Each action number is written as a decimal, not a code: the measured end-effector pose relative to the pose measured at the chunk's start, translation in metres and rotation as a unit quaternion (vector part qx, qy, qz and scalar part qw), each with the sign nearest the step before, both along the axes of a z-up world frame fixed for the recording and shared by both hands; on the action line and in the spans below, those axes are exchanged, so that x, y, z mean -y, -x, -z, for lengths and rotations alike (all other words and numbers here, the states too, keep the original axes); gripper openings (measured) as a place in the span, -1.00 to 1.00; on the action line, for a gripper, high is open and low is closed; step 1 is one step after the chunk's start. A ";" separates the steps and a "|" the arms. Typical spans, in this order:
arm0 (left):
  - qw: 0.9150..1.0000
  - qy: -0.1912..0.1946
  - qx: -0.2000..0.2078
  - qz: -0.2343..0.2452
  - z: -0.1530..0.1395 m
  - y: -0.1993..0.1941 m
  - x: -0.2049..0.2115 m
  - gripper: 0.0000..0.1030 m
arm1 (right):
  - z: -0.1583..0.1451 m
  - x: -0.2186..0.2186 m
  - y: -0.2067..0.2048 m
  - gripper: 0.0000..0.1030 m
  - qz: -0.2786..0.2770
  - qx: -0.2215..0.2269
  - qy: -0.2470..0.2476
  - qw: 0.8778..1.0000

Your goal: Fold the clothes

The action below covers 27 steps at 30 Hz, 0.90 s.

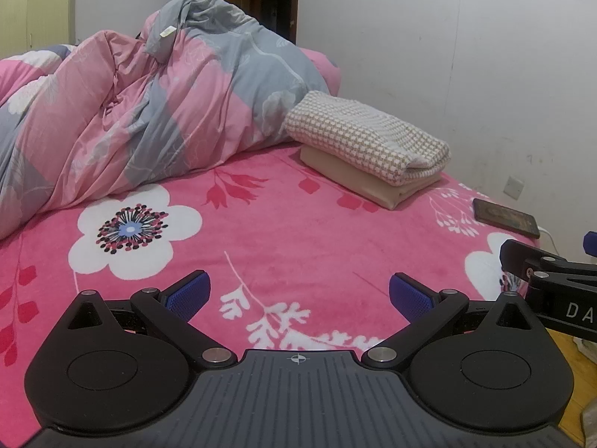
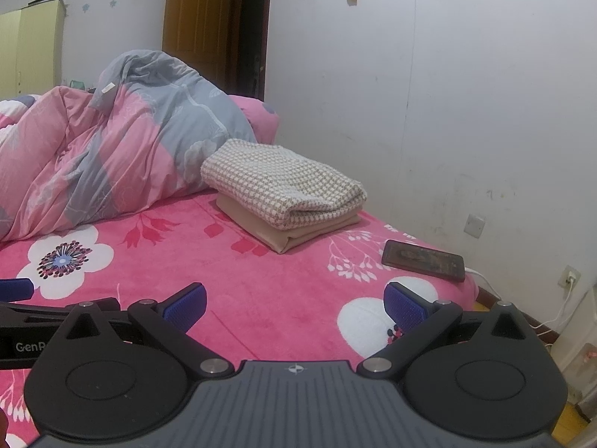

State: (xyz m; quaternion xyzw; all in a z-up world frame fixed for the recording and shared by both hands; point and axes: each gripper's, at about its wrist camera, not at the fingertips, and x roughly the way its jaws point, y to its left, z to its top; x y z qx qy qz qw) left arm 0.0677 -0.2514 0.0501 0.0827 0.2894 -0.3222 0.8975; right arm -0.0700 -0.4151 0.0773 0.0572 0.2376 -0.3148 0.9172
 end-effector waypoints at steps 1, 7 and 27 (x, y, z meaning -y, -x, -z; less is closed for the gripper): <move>1.000 0.000 0.000 0.000 0.000 0.000 0.000 1.00 | 0.000 0.000 0.000 1.00 0.000 0.000 0.000 1.000; 1.000 0.000 -0.001 -0.001 0.000 -0.001 -0.001 1.00 | 0.001 -0.001 0.000 1.00 0.001 -0.002 -0.001 1.000; 1.000 0.000 -0.004 -0.003 0.001 -0.003 -0.004 1.00 | 0.003 0.000 0.001 1.00 0.003 -0.004 -0.003 1.000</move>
